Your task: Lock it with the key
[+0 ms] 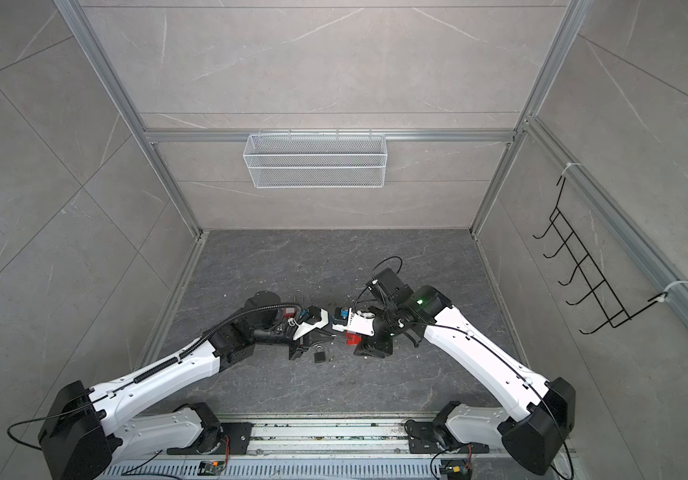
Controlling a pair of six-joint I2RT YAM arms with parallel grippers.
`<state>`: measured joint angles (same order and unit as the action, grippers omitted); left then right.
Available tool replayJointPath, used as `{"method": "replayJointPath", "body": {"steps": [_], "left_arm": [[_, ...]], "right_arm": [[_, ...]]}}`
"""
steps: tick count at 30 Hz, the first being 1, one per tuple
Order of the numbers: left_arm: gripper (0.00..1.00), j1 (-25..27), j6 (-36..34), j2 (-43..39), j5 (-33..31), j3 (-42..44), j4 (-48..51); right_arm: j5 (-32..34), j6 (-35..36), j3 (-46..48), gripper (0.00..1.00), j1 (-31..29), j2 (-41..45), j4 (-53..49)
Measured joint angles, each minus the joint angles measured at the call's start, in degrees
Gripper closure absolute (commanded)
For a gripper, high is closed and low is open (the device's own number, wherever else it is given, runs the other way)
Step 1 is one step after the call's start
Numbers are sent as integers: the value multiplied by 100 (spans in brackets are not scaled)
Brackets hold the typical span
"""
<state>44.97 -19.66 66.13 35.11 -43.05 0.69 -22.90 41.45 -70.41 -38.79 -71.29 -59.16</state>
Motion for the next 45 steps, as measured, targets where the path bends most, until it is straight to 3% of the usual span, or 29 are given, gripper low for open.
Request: {"method": "replayJointPath", "body": {"steps": [8, 24, 37, 42, 45], "left_arm": [[100, 0, 350, -111, 79, 90, -175], [100, 0, 470, -483, 511, 199, -304], [100, 0, 417, -525, 713, 201, -216], [100, 0, 352, -525, 726, 164, -46], [100, 0, 319, -525, 739, 90, 109]], "right_arm": [[131, 103, 90, 41, 0, 483, 201], [120, 354, 293, 49, 0, 247, 240], [-275, 619, 345, 63, 0, 107, 131], [-404, 614, 332, 74, 0, -39, -90], [-459, 619, 321, 74, 0, -85, -142]]}}
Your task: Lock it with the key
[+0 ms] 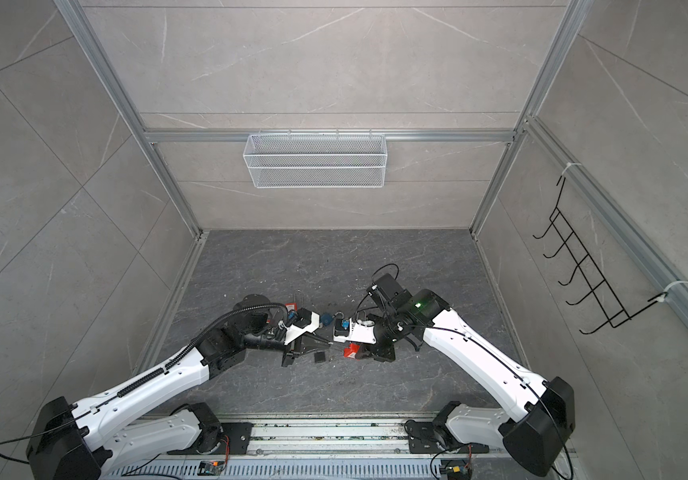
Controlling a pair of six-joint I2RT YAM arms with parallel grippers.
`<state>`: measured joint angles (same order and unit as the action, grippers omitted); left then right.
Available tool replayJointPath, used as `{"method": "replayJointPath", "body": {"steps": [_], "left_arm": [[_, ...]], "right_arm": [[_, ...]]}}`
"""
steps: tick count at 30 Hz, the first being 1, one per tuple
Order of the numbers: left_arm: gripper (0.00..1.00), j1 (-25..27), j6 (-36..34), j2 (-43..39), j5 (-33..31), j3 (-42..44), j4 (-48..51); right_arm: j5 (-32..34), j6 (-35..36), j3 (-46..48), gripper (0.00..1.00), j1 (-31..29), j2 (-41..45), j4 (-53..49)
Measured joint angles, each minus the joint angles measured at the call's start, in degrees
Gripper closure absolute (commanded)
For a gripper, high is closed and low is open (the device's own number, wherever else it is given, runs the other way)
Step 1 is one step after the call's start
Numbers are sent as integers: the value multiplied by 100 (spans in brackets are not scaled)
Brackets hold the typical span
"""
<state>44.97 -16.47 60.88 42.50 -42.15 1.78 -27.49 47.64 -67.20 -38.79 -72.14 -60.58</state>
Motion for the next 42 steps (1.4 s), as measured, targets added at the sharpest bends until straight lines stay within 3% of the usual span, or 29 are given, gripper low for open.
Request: {"method": "replayJointPath", "body": {"steps": [5, 26, 42], "left_arm": [[100, 0, -4, 0, 55, -76, 83], [100, 42, 66, 258, 219, -251, 42], [100, 116, 133, 487, -92, -212, -229]], "right_arm": [[-52, -20, -96, 82, 0, -2, -94], [-271, -415, -11, 89, -15, 306, 319], [-15, -743, 13, 92, -15, 210, 323]]}}
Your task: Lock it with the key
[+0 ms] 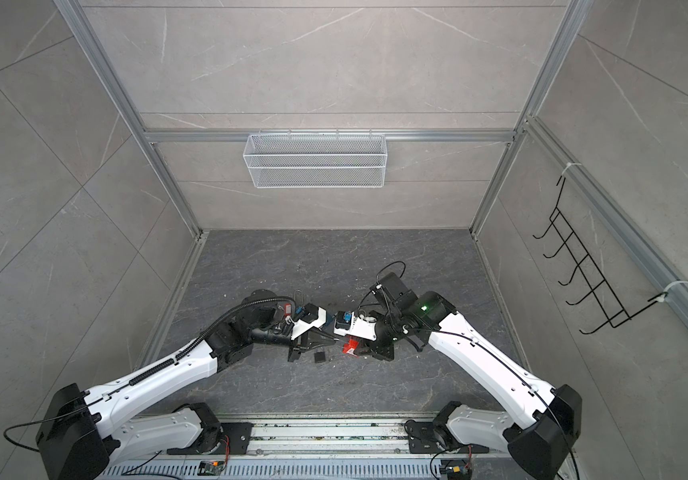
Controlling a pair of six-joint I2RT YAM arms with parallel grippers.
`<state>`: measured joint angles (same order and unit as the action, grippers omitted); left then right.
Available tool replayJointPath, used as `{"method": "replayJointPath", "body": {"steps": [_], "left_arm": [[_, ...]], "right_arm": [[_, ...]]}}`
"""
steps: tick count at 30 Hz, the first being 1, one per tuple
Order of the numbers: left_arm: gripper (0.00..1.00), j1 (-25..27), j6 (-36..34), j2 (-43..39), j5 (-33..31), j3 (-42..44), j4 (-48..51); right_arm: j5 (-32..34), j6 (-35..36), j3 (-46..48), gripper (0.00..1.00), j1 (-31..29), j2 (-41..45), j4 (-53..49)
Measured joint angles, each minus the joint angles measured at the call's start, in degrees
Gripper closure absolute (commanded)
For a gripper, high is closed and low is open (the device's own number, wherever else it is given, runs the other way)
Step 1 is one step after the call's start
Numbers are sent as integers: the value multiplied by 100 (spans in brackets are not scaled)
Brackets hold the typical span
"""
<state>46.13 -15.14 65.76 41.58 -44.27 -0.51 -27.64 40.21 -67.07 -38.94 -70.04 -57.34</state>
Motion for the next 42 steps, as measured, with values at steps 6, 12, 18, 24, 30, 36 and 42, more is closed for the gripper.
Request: {"method": "replayJointPath", "body": {"steps": [6, 12, 18, 24, 30, 36, 42], "left_arm": [[100, 57, -31, -136, -271, 66, 22], [100, 2, -46, -426, -398, 136, 101], [100, -118, -55, -555, -378, 138, 229], [100, -153, -57, -638, -393, 138, 354], [100, -223, -94, -710, -400, 138, 529], [100, -278, -232, -774, -407, 131, 791], [100, -278, -382, -787, -402, 107, 1034]], "right_arm": [[39, -13, 0, 85, -7, -35, 24], [37, -13, 7, 78, -96, -22, 227], [111, -24, 66, 63, -125, 57, 566], [254, -33, 90, 51, -129, 208, 772], [407, -116, 120, 47, -133, 387, 793], [407, -417, 127, 46, -133, 610, 791], [42, -791, 339, 46, -142, 597, 809]]}}
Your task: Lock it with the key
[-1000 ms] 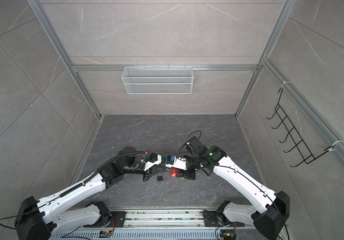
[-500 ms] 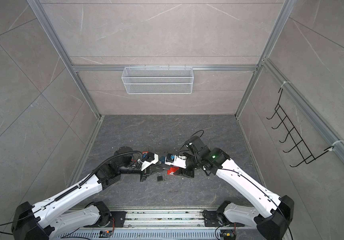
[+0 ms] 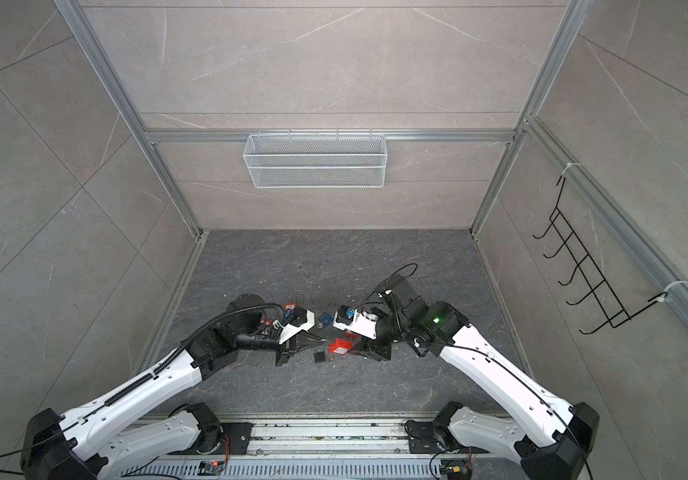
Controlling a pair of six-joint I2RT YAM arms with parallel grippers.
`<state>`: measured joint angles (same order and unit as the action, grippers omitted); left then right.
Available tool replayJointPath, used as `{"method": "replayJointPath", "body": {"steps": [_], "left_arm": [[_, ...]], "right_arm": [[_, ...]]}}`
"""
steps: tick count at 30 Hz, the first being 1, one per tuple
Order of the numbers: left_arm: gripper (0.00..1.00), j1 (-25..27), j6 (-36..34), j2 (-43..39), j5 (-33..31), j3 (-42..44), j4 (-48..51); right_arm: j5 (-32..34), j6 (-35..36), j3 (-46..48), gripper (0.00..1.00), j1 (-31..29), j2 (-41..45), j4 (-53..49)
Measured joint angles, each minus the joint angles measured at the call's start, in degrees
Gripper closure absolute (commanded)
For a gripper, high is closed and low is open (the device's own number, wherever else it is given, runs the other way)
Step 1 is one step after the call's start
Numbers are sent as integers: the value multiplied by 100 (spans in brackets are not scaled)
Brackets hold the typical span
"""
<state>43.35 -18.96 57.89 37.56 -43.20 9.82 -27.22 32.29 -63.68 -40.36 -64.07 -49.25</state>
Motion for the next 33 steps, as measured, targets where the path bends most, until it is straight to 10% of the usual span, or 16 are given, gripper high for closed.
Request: {"method": "replayJointPath", "body": {"steps": [18, 33], "left_arm": [[100, 0, -212, 282, 48, -186, 258], [100, 4, -442, 463, 271, -459, 568]], "right_arm": [[-243, -385, 487, 45, -153, -168, 673], [-520, -321, 717, 64, -153, -380, 1029]]}}
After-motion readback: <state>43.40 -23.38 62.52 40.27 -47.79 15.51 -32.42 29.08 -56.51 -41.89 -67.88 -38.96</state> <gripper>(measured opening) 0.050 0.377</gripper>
